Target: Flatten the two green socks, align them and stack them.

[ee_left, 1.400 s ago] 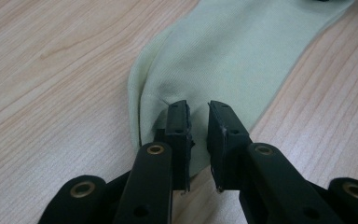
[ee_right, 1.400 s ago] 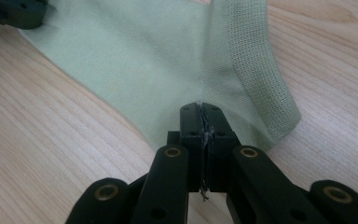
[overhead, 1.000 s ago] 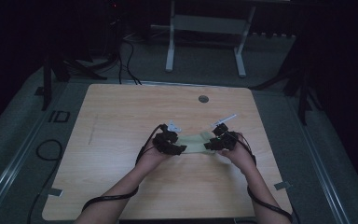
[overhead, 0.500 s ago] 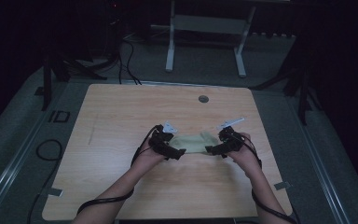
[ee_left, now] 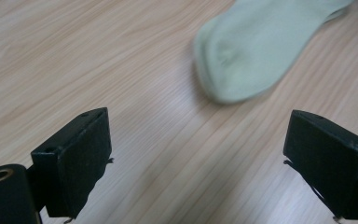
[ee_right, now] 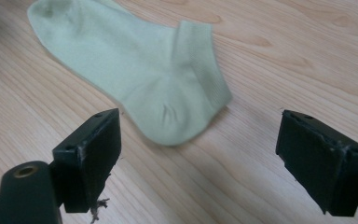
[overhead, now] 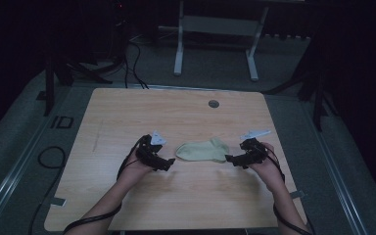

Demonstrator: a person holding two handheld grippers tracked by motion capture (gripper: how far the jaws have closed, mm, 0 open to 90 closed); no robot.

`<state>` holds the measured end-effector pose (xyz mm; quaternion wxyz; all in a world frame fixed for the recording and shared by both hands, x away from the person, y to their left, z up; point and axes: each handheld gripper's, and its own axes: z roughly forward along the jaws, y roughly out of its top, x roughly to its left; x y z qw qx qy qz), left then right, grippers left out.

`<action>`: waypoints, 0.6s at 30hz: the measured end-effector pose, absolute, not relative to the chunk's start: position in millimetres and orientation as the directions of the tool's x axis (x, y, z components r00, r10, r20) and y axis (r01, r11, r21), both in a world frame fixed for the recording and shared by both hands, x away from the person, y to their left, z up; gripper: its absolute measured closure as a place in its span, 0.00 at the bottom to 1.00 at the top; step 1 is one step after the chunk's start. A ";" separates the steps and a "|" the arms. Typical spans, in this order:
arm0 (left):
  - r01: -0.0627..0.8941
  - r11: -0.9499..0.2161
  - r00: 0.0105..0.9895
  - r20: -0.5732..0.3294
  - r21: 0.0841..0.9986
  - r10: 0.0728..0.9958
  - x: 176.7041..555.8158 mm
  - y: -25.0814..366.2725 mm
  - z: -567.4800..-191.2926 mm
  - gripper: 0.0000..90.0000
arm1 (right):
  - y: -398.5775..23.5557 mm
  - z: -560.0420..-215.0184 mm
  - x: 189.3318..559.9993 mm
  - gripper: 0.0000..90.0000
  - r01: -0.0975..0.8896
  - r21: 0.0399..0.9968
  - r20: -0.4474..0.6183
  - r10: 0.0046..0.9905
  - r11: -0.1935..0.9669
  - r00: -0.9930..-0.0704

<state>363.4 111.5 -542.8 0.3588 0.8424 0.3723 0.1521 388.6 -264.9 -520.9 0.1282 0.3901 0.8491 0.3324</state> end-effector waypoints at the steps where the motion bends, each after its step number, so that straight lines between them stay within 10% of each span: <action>1: 0.524 -0.459 0.671 -0.016 0.718 0.741 362.9 115.1 -543.3 0.08 | -268.2 -521.7 387.3 0.15 0.578 0.667 0.042 0.751 0.471 -0.659; 18: 0.572 -0.389 0.593 -0.037 0.722 0.804 338.1 173.3 -549.8 0.08 | -309.1 -535.8 356.9 0.14 0.563 0.711 0.025 0.785 0.422 -0.619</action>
